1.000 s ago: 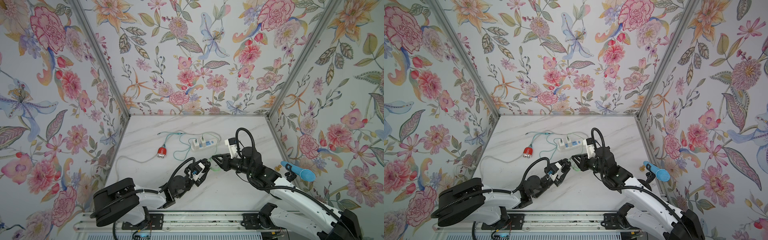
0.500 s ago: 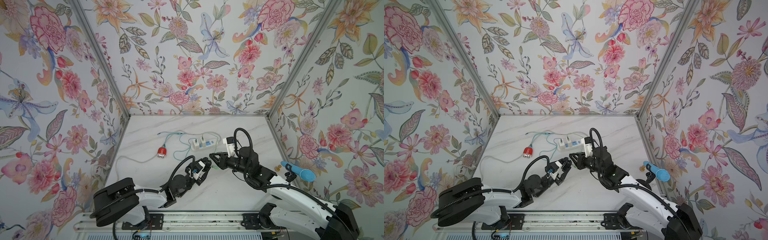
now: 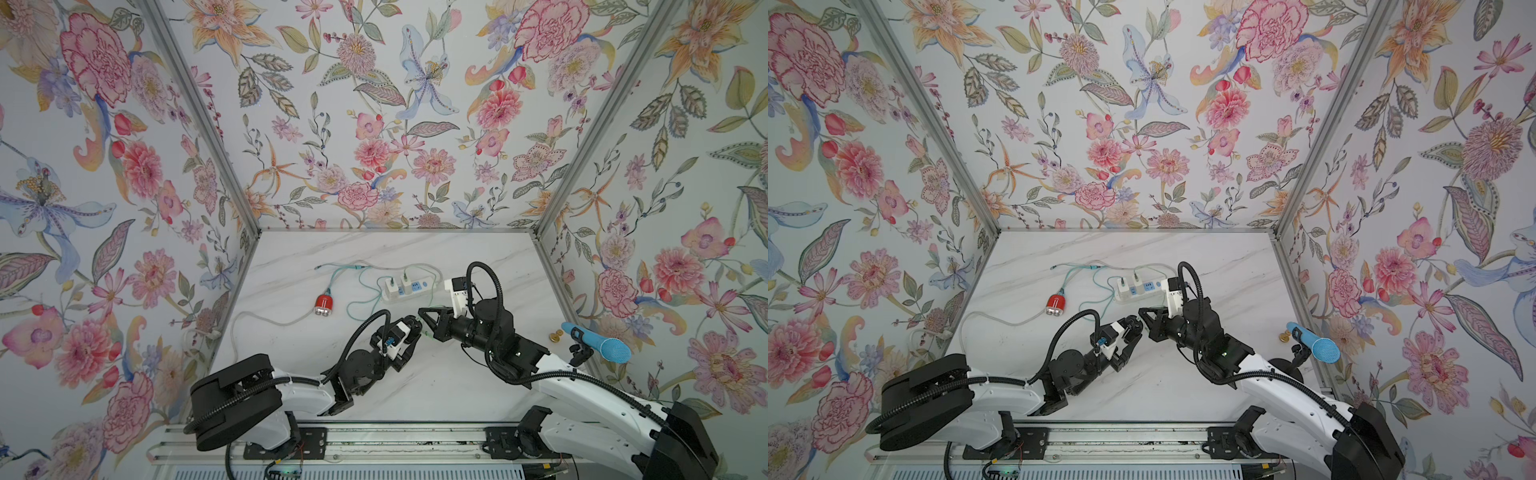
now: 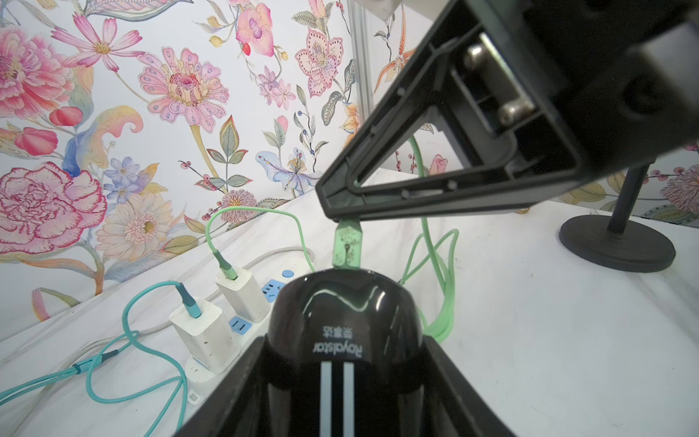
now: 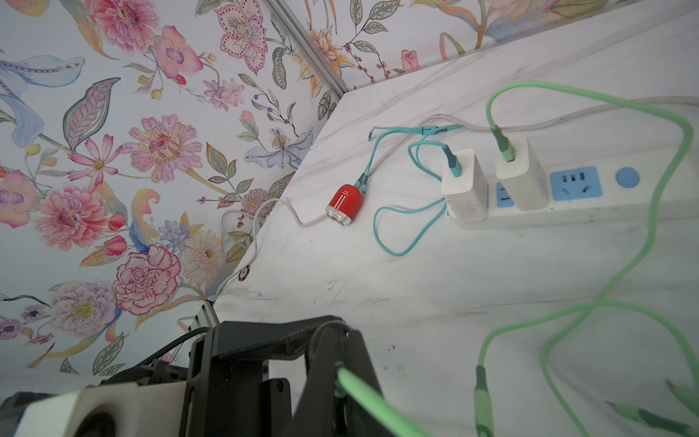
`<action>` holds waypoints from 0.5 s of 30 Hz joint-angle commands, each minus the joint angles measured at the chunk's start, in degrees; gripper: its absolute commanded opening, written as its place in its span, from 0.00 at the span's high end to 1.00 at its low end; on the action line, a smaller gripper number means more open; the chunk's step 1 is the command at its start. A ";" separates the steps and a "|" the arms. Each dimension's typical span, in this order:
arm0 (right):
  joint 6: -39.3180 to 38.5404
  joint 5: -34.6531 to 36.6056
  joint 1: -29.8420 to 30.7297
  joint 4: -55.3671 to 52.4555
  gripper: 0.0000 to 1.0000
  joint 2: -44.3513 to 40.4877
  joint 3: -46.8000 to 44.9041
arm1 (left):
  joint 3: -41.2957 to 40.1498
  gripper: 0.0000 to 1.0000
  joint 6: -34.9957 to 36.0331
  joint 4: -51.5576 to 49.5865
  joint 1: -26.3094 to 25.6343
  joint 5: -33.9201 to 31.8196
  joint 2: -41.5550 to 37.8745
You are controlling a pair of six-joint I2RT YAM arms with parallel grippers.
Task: Charge the electric shaver
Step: Insert the charging cable into the electric shaver.
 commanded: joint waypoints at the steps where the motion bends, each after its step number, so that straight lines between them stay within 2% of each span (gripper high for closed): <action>1: -0.85 2.69 1.30 -1.51 0.93 -0.31 -2.02 | 1.81 1.00 -1.01 7.40 -0.47 -2.32 -0.53; 15: -0.98 2.03 3.54 0.64 0.96 4.27 -4.69 | 1.50 1.00 0.19 9.75 -0.46 -1.78 -0.65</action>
